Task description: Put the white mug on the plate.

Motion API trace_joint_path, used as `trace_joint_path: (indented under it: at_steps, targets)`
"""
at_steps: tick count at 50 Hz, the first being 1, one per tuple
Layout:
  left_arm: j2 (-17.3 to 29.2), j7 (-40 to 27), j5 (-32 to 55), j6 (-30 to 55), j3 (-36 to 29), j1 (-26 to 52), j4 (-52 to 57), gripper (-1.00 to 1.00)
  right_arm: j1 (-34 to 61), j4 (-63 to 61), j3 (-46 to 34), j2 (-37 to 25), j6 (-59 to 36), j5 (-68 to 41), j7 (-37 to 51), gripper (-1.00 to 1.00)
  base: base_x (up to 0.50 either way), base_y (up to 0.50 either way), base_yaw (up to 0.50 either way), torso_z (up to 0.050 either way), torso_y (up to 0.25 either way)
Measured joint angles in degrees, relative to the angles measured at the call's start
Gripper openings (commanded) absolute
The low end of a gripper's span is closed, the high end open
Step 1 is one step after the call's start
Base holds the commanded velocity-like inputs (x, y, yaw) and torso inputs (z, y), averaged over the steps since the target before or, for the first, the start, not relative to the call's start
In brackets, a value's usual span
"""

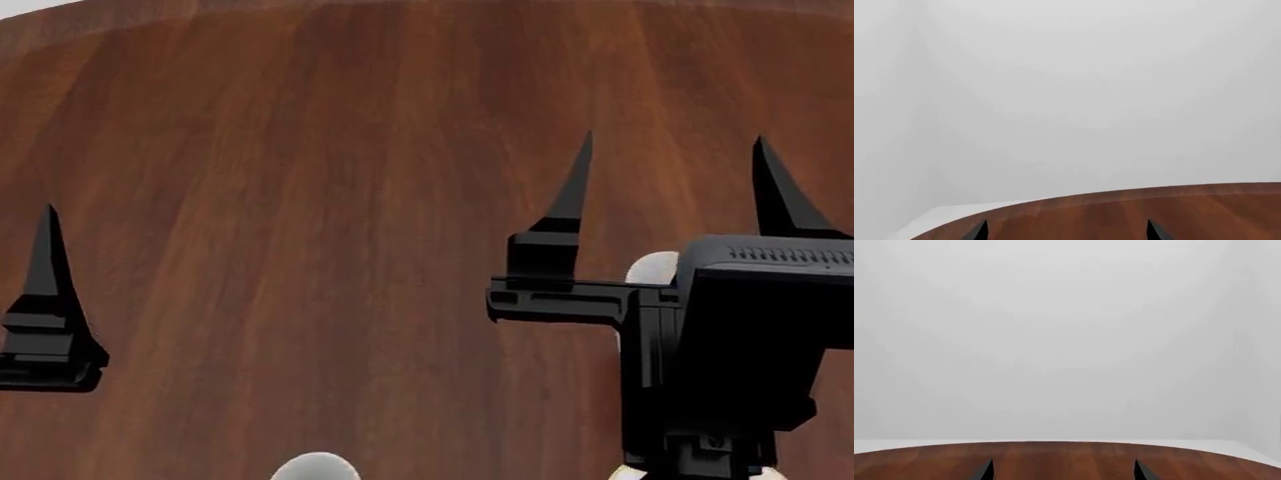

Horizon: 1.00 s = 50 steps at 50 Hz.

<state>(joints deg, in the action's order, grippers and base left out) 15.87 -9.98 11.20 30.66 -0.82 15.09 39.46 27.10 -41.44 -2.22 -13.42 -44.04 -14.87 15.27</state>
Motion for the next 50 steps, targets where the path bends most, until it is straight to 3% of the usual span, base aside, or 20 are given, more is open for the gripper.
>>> trace_joint_path:
  at_steps: [50]
  targets:
    - [1.11,-1.41,1.02,0.67,-0.93,-0.11,1.36,1.00,-0.73,-2.12,0.48,-1.26,-1.41,-1.72,1.90,1.00,0.00,0.00,0.00,0.000,-0.172]
